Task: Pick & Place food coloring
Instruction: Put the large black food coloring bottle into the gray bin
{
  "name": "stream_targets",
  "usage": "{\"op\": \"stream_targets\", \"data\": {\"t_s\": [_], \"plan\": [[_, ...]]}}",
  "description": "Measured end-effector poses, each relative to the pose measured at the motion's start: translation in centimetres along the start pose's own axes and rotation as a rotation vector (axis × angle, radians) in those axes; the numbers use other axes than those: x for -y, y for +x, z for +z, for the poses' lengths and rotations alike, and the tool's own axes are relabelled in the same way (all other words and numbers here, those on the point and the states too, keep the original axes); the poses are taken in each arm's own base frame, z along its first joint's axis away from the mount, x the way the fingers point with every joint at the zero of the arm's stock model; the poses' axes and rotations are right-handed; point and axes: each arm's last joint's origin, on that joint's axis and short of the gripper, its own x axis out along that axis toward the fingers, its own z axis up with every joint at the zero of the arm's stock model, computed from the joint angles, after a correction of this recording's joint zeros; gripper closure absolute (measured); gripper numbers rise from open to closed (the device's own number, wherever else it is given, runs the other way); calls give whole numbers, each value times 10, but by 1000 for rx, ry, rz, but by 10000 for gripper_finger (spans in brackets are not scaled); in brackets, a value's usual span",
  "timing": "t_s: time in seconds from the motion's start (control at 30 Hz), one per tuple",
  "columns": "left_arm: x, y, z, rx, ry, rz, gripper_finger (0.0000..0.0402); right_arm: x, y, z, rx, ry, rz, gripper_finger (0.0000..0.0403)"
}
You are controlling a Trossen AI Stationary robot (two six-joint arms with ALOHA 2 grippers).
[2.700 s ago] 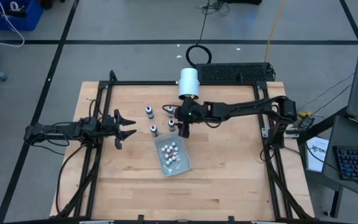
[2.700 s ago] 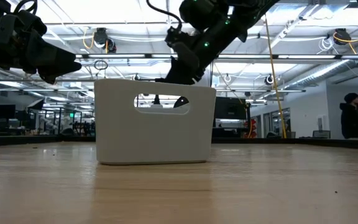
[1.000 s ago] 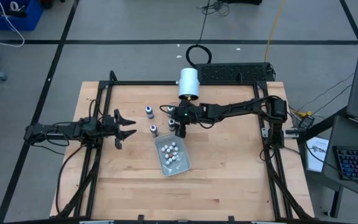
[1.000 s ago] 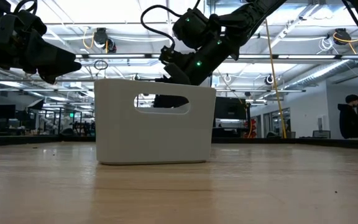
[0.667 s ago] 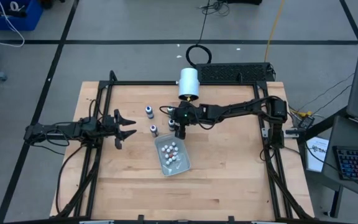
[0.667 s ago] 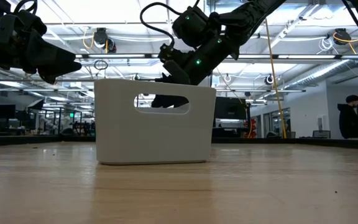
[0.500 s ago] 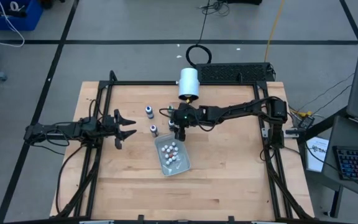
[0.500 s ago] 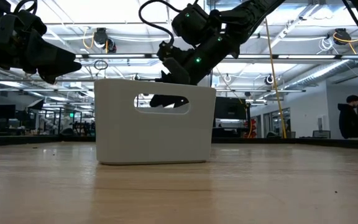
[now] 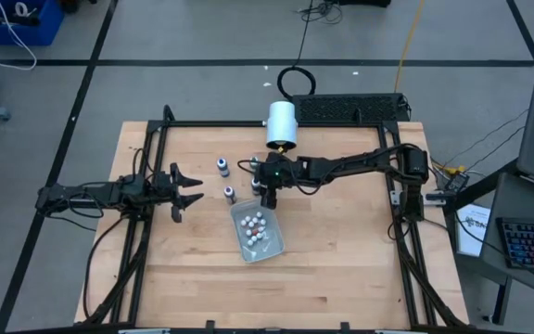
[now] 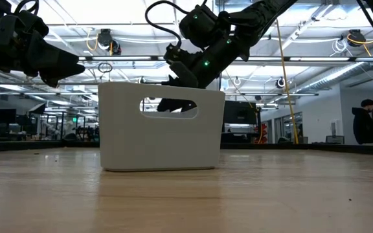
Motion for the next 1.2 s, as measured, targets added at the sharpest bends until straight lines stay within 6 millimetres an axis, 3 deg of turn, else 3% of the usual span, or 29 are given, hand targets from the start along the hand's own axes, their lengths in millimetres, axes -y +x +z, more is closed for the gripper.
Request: {"op": "stream_targets", "data": {"t_s": [0.17, 0.43, 0.67, 0.9, 1.03, 1.2], "plan": [[0, 0, 0, 0, 0, 0, 193, 0, 1, -1, -7, -1, -1, 234], [0, 0, 0, 0, 0, 0, 206, 0, 20, -11, -11, -7, -7, 254], [0, 0, 0, 1, 0, 0, 206, 0, 12, -6, 8, -11, -4, 257], [0, 0, 0, 0, 0, 0, 193, -2, 11, -5, 13, -34, -1, 294], [0, 0, 0, 0, 0, 0, 195, -8, 2, 2, 31, -81, -1, 294], [0, 0, 0, 0, 0, 0, 204, -19, -30, 22, 84, -184, -113, 294]]}}
